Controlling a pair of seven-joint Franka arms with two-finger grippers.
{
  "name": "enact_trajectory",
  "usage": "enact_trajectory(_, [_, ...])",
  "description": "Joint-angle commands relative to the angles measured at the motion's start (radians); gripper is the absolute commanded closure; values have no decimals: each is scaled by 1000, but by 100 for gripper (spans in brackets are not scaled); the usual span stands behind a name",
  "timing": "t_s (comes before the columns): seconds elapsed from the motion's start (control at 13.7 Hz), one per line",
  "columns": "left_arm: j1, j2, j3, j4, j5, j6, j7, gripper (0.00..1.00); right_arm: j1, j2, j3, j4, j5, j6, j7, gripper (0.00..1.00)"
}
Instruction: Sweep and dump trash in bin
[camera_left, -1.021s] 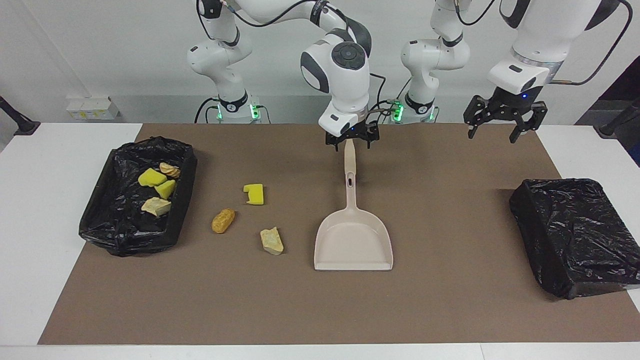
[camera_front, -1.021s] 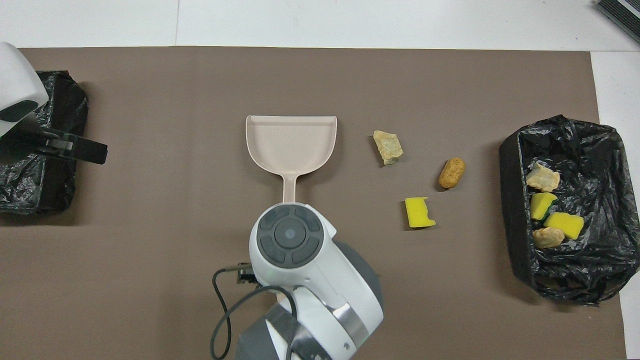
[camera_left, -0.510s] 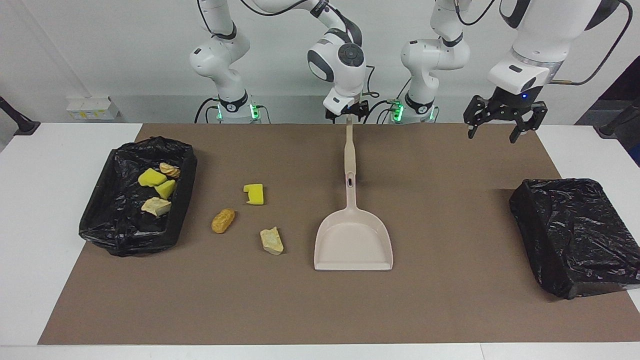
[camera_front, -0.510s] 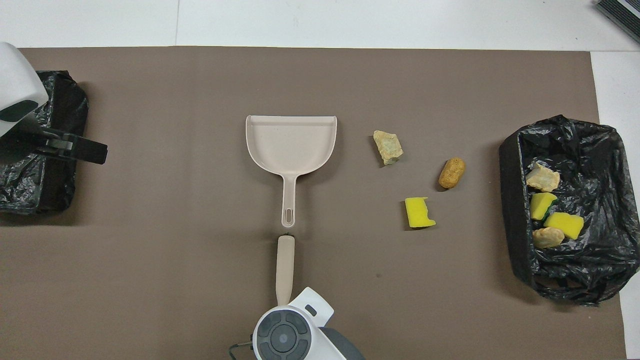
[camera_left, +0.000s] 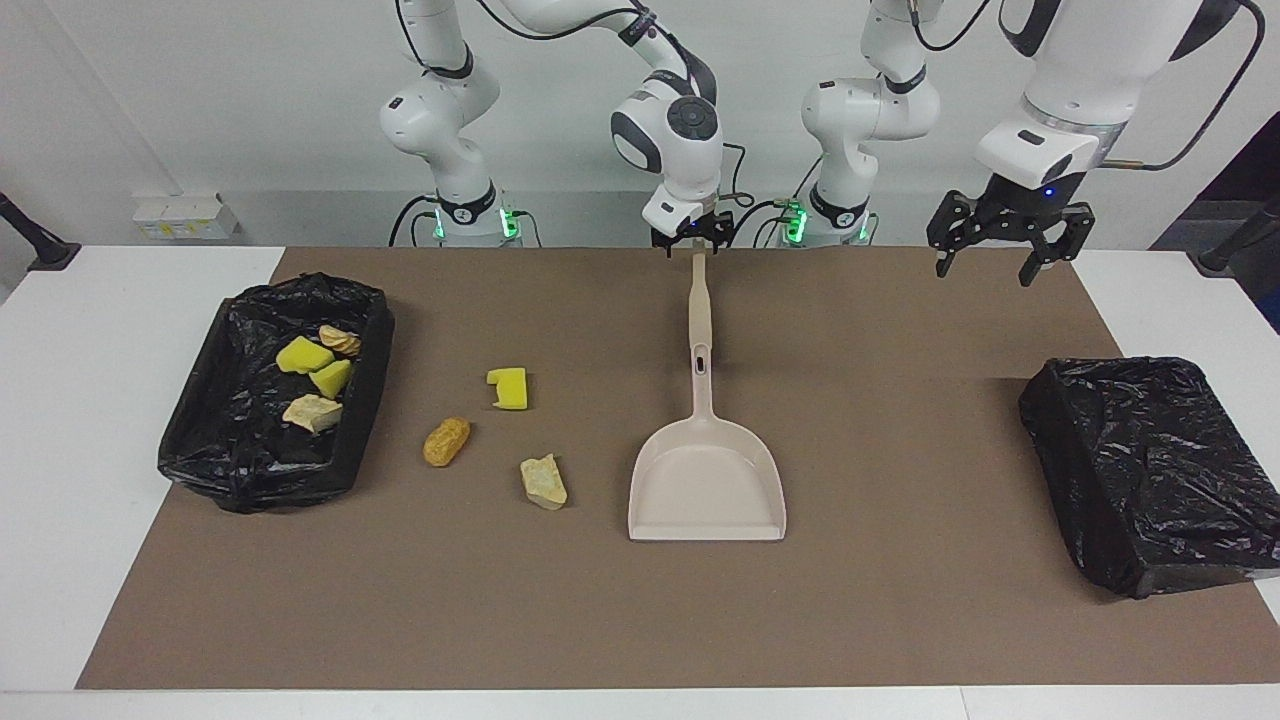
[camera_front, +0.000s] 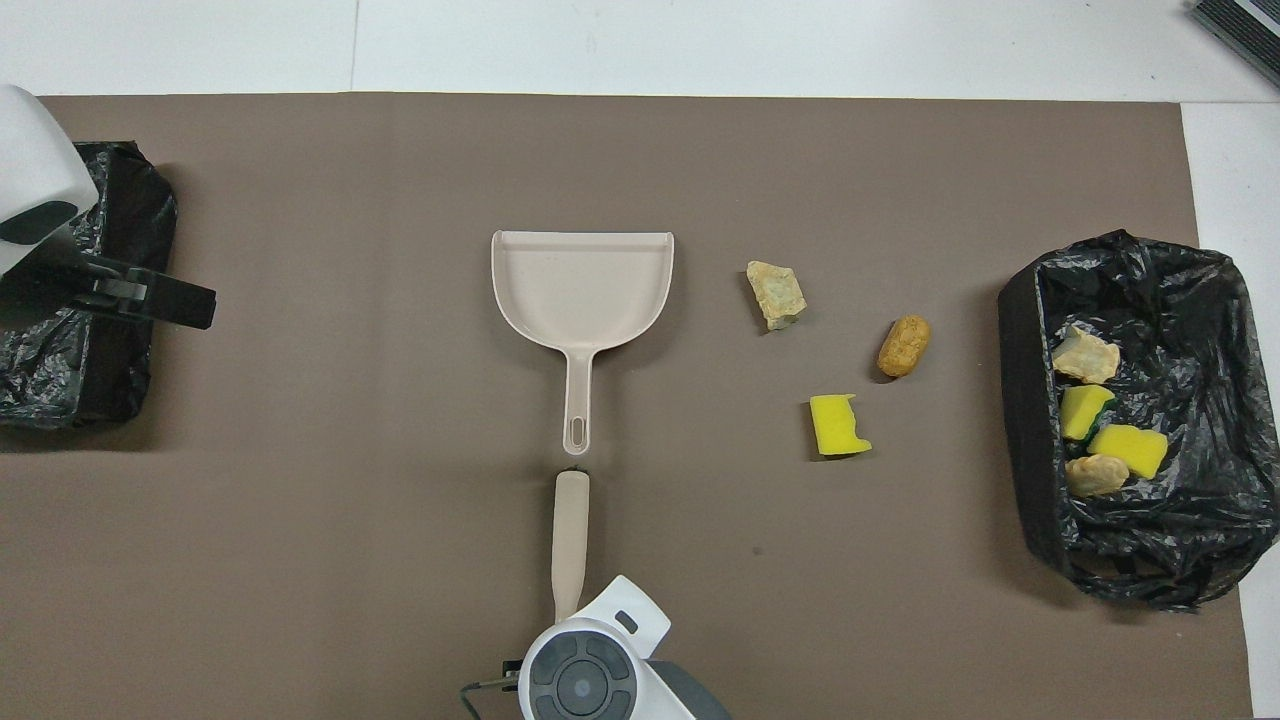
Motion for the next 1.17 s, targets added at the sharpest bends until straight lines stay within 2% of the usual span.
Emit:
enact_trajectory(0.0, [14, -8, -10, 14, 15, -32, 1, 0, 31, 1, -1, -26, 21, 31, 27, 40])
enact_trajectory(0.15, [23, -8, -10, 12, 15, -20, -6, 0, 33, 2, -1, -25, 19, 28, 30, 43])
enact_trajectory(0.22, [20, -8, -10, 3, 12, -9, -4, 0, 34, 4, -1, -20, 19, 29, 30, 47])
enact_trajectory(0.29, [14, -8, -11, -4, -5, 6, -1, 0, 34, 7, -1, -12, 19, 28, 32, 63])
enact_trajectory(0.36, [12, -5, -15, -24, -31, 34, -7, 0, 34, 10, -1, -8, 19, 26, 38, 86])
enact_trajectory(0.44, [0, -4, -22, -46, -48, 76, -7, 0, 34, 16, -1, 6, 19, 23, 67, 100])
enact_trajectory(0.66, [-112, 23, -22, -98, -54, 184, -95, 0, 31, 33, -3, 41, 16, 0, 99, 100])
enact_trajectory(0.8, [-196, 29, -24, -193, -54, 309, -194, 0, 19, 28, -12, 57, 12, -27, 102, 100])
enact_trajectory(0.95, [-276, 48, -22, -280, -54, 432, -272, 0, -13, -25, -13, 61, 2, -78, 112, 100])
enact_trajectory(1.09, [-359, 116, -22, -285, -54, 471, -407, 0, -54, -112, -13, 61, -2, -168, 102, 100])
